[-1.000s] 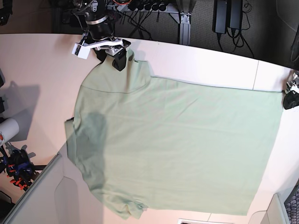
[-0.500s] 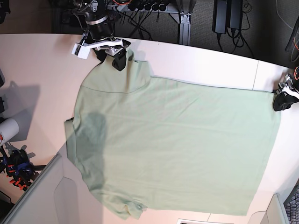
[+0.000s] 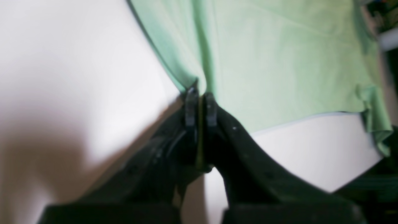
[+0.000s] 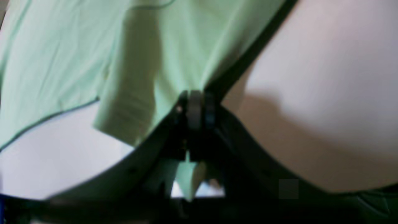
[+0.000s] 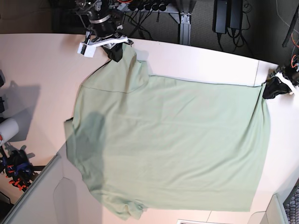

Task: Fold the T-shirt properly
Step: 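Lift the shoulder corners and pull them across toward the hem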

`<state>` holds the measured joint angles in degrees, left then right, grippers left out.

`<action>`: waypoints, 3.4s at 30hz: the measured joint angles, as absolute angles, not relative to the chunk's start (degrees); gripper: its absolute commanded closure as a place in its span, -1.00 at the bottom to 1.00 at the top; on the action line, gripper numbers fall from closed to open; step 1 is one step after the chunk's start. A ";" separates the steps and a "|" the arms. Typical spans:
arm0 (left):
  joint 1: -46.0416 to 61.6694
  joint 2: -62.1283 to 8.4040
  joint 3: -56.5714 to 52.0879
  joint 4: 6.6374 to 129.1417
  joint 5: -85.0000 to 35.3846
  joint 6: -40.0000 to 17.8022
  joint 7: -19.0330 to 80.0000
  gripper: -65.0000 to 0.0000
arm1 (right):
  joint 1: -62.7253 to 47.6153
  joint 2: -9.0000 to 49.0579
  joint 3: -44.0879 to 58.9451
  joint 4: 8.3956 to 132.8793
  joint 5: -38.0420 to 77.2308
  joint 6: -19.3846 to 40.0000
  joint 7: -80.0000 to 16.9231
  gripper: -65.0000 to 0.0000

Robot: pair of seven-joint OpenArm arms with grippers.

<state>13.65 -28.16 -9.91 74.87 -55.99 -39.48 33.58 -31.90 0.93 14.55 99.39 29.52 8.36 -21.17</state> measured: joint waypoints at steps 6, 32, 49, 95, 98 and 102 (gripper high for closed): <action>15.09 -30.17 -13.06 74.81 -59.61 -39.24 37.08 1.00 | -37.43 0.93 19.22 106.08 32.10 8.99 -24.40 1.00; -8.47 -30.85 -5.48 65.87 -47.44 -39.29 26.87 1.00 | -4.51 6.02 22.70 96.44 29.12 12.64 -24.25 1.00; -18.79 -29.17 2.61 49.91 -34.94 -39.24 14.98 1.00 | 14.74 10.96 18.61 73.49 25.93 16.51 -24.21 1.00; -10.24 -29.12 -19.31 56.97 -51.83 -39.31 35.64 0.07 | 5.13 10.17 42.57 83.88 27.88 16.38 -45.67 -0.37; -7.68 -28.58 -19.31 56.90 -52.60 -39.22 35.97 0.07 | 1.08 7.94 43.03 83.55 29.58 16.36 -44.82 -0.37; -6.66 -28.51 -20.12 56.88 -53.41 -39.13 34.94 0.07 | 0.34 5.43 43.00 83.44 32.12 16.34 -41.93 -0.37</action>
<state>-6.66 -28.51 -20.12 56.88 -53.41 -39.13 34.94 0.34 5.43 43.00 83.44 32.12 16.34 -41.93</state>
